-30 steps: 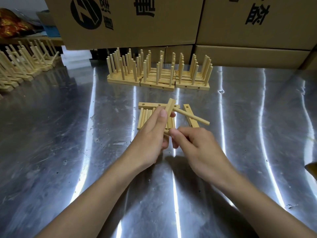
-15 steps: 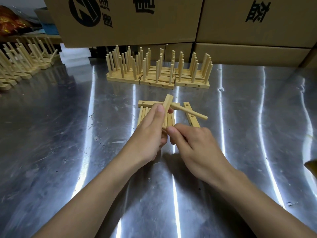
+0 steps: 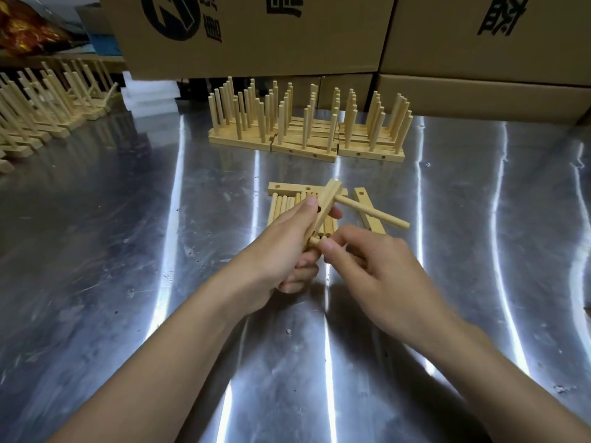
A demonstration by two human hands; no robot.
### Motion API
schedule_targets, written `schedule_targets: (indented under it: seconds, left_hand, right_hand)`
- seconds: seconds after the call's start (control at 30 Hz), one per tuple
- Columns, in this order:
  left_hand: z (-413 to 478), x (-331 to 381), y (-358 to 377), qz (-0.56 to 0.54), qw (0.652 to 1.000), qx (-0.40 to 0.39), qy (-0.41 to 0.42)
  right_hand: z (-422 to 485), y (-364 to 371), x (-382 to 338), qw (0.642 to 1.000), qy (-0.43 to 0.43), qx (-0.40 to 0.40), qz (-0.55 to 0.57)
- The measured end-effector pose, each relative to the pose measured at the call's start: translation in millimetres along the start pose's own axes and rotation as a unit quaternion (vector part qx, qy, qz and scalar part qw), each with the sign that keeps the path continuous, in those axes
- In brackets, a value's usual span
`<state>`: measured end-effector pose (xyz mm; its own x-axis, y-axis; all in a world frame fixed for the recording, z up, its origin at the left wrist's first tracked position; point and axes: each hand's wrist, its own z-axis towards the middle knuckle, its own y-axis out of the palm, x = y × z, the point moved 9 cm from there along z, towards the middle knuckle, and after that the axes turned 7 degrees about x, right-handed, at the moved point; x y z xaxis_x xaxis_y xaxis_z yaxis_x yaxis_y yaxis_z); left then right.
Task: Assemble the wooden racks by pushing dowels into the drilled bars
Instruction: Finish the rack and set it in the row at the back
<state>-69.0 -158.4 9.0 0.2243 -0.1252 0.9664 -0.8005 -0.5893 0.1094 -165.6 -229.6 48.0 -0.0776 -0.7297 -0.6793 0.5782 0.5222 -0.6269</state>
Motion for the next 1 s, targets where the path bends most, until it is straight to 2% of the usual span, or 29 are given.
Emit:
schedule_targets:
  seconds: [0.07, 0.2, 0.4, 0.6, 0.7, 0.73, 0.77, 0.8, 0.83, 0.87, 0.9, 0.93, 1.0]
  left_hand:
    - [-0.4, -3.8, 1.3, -0.025, 0.999, -0.013, -0.024]
    - [-2.2, -3.7, 4.3, -0.076, 0.995, -0.037, -0.053]
    - [-5.2, -4.1, 4.9, -0.038, 0.998, -0.035, -0.047]
    - [-6.9, 3.0, 7.1, 0.039, 0.998, -0.013, 0.037]
    - [-6.4, 7.4, 6.2, 0.069, 0.995, 0.003, 0.075]
    - [-6.5, 8.7, 6.1, 0.077, 0.993, 0.005, 0.085]
    - [-6.5, 9.2, 6.2, 0.082, 0.992, 0.007, 0.090]
    - [-6.3, 9.8, 6.0, 0.086, 0.992, 0.008, 0.096]
    - [-6.5, 10.5, 5.7, 0.086, 0.991, 0.010, 0.101]
    - [-6.5, 10.8, 6.2, 0.082, 0.991, 0.011, 0.104]
    - [-5.4, 10.8, 7.6, 0.075, 0.991, 0.010, 0.106]
    - [-3.8, 10.2, 7.9, 0.067, 0.992, 0.014, 0.105]
    - [-1.5, 6.2, 6.0, 0.053, 0.994, 0.036, 0.094]
  right_hand:
    - [-3.3, -1.5, -5.1, 0.996, -0.046, 0.019, -0.075]
    - [-2.4, -7.3, -11.6, 0.988, -0.085, 0.055, -0.113]
    - [-4.7, -9.9, -17.6, 0.977, -0.107, 0.049, -0.177]
    - [-7.3, -11.2, -10.0, 0.995, -0.048, 0.057, -0.062]
    - [-4.2, -3.0, 1.2, 0.999, 0.036, 0.005, 0.040]
    - [-5.4, 3.3, 10.2, 0.986, 0.102, -0.027, 0.131]
    - [-8.7, 12.4, 18.0, 0.949, 0.186, -0.061, 0.247]
    - [-12.9, 21.5, 21.9, 0.898, 0.259, -0.093, 0.344]
    - [-15.5, 27.4, 22.7, 0.858, 0.299, -0.116, 0.401]
    - [-16.6, 29.7, 23.1, 0.844, 0.311, -0.133, 0.416]
    - [-15.5, 29.4, 22.8, 0.846, 0.307, -0.141, 0.413]
    - [-11.5, 26.9, 24.2, 0.862, 0.293, -0.136, 0.391]
    - [-2.5, 15.4, 25.3, 0.936, 0.216, -0.093, 0.261]
